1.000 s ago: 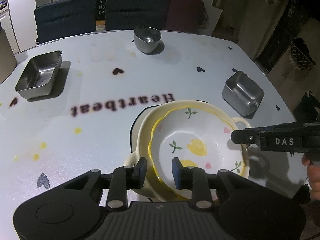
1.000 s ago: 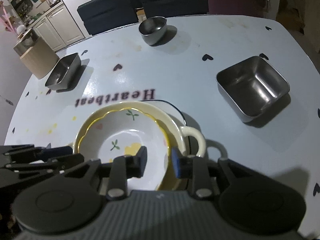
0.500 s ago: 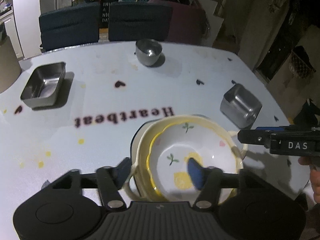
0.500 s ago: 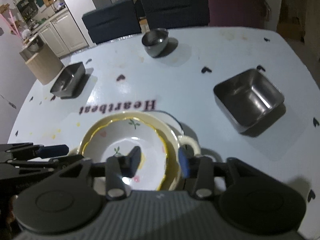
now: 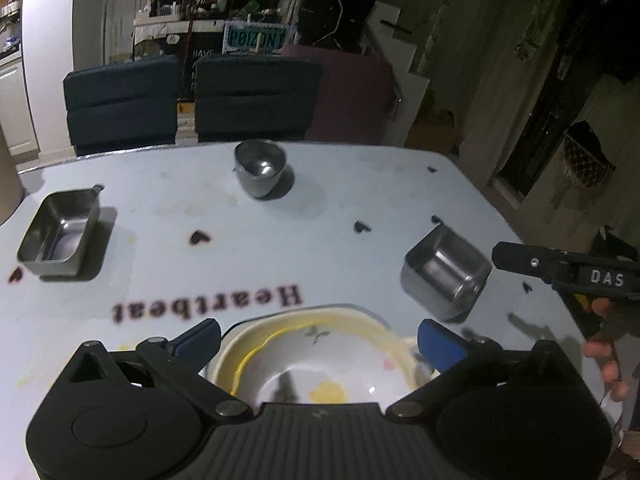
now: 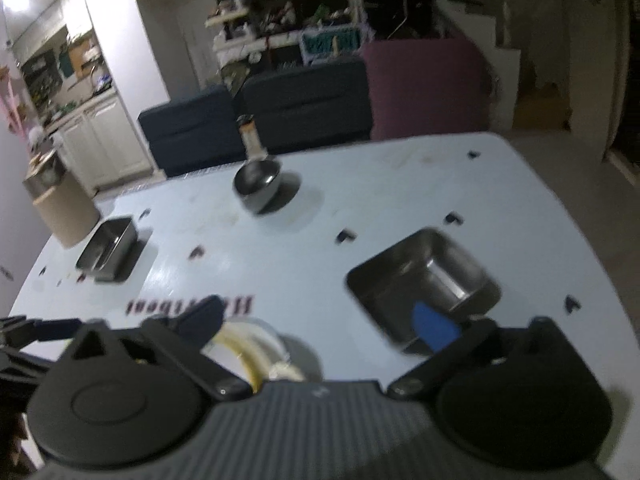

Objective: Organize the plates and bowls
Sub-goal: 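Move both grippers toward a stainless steel square tray, then close both grippers on opposite rims of the steel tray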

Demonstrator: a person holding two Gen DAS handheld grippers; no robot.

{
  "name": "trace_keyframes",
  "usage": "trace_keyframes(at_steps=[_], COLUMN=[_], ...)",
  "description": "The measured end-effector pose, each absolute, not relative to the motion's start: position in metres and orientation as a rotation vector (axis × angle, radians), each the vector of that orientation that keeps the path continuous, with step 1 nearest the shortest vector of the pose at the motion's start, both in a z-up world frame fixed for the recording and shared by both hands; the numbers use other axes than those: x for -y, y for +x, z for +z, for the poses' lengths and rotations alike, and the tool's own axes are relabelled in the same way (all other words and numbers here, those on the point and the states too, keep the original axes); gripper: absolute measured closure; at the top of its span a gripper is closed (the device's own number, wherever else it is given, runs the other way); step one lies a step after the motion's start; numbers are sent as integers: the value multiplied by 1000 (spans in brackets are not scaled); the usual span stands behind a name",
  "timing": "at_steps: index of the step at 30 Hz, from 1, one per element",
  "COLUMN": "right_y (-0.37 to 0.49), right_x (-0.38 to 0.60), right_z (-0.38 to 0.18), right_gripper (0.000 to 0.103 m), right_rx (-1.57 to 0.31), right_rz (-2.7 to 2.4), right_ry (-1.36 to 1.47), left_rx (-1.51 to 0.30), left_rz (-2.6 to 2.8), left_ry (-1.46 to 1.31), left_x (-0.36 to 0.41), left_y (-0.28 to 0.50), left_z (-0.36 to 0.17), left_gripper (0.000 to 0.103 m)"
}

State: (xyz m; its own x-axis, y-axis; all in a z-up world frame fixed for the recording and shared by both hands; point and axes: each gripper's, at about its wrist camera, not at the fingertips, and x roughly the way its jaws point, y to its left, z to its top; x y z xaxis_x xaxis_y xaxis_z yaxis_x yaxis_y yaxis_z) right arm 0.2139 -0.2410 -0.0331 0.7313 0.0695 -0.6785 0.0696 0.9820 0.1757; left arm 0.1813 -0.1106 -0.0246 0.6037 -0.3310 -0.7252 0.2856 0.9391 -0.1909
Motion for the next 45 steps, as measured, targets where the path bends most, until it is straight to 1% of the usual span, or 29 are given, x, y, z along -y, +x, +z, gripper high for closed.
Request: trace_keyframes(at_steps=[7,14,17,20,21,22,23,24,26,27,30,32,33,35,36,37,39,45], right_y=[222,242,254,268,272,277,282,285,291,294,301,305,306,311,313,314,314,306], right_x=[281,311,328,341,345,349,353,355,360,360,362,364,364,368,369,369,368,365], right_z=[-38,-56,-66,-78,-82,-85,-89,-92,-99,-100,-108,-113,-114,-121,-123,-125,-126,-122], right_gripper=[0,0,0,1,3,9,16,20,27,29,38,50,53,64,68,76,81,88], right_rx=[-703,-683,-685,-702,-716,-730,-742,-754,-779,-788,-807,-823,-829,-839,-847,-855,-861,-938], right_rz=[-51,-95,-109,-121,-123,-116,-102,-93,-96,-98,-94,-92,-96,-101,-95,-86,-90,-104], right_ry=[209,228,271,300,306,315,327,335,332,322,291,285,277,271,273,276,255,244], left_rx=[-832,-857,-881,-921,-935,-945,-953,-960,-981,-985,-999,-1007,-1010,-1018,-1023,-1030,-1039,-1042], left_rz=[-415,-460,-466,-464,-462,-461,-462,-464,-464,-466,-472,-477,-482,-484,-480,-476,-467,-454], left_ry=[-103,-214,-258,-316,-328,-336,-342,-350,-367,-373,-374,-369,-367,-361,-360,-360,-364,-366], left_x=[151,185,196,202,203,204,205,206,208,208,213,216,218,220,221,220,220,218], left_y=[191,215,227,240,244,248,251,254,261,263,270,275,276,280,281,282,285,294], left_z=[-21,-35,-45,-57,-60,-64,-68,-71,-78,-79,-86,-90,-92,-97,-99,-102,-106,-114], left_gripper=[0,0,2,9,12,13,17,20,23,25,33,36,38,39,39,39,39,44])
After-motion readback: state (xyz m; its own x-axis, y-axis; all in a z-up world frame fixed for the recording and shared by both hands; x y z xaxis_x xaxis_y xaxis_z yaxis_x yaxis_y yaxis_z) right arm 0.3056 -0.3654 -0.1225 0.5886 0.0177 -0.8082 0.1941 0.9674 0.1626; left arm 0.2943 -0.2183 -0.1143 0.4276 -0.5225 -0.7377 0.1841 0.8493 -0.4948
